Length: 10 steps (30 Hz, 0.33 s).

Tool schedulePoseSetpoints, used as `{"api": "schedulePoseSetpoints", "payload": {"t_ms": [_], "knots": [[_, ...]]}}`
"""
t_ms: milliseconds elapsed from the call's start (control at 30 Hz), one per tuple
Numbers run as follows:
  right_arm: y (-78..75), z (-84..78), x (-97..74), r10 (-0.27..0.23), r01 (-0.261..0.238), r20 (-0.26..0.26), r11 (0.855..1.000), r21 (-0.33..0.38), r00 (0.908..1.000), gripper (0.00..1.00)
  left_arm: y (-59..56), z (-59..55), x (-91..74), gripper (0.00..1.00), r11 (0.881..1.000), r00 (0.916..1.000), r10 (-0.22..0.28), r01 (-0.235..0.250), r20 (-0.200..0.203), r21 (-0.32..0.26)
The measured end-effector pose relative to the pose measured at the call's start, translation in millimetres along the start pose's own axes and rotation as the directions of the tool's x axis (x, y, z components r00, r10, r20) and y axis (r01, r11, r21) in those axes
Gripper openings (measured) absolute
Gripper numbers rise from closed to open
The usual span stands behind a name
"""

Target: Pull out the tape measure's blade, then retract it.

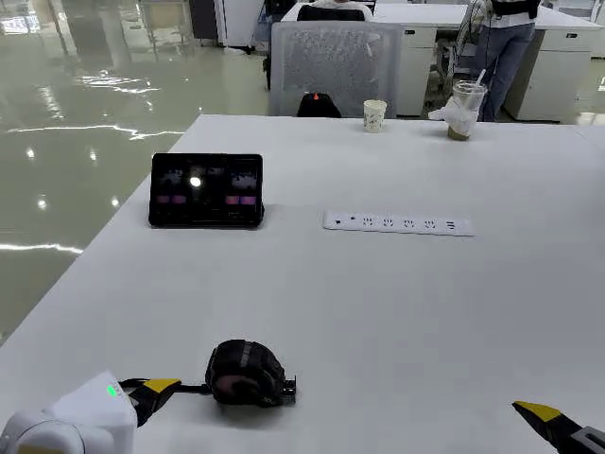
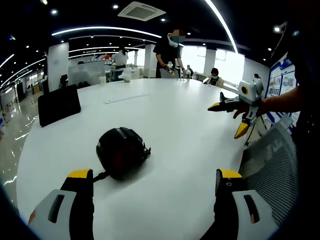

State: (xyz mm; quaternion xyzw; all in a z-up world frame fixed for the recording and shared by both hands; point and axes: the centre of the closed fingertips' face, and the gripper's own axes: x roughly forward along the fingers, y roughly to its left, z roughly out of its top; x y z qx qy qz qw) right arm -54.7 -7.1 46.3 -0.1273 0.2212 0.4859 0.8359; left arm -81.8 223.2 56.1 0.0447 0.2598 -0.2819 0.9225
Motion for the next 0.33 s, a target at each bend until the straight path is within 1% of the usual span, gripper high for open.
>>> {"api": "schedulePoseSetpoints", "payload": {"t_ms": [200,333], "knots": [[-0.5,-0.6,-1.0,-0.003,0.003,-0.001,1.0,0.001,1.0,0.99,2.2,2.8,0.2,0.99,1.0,1.0,0.004,-0.004,0.009,0.002],[-1.5,-0.9,-1.9,-0.005,0.005,-0.001,1.0,0.001,1.0,0.99,2.5,2.2,0.0,0.99,1.0,1.0,0.001,-0.001,0.006,0.001]]}}
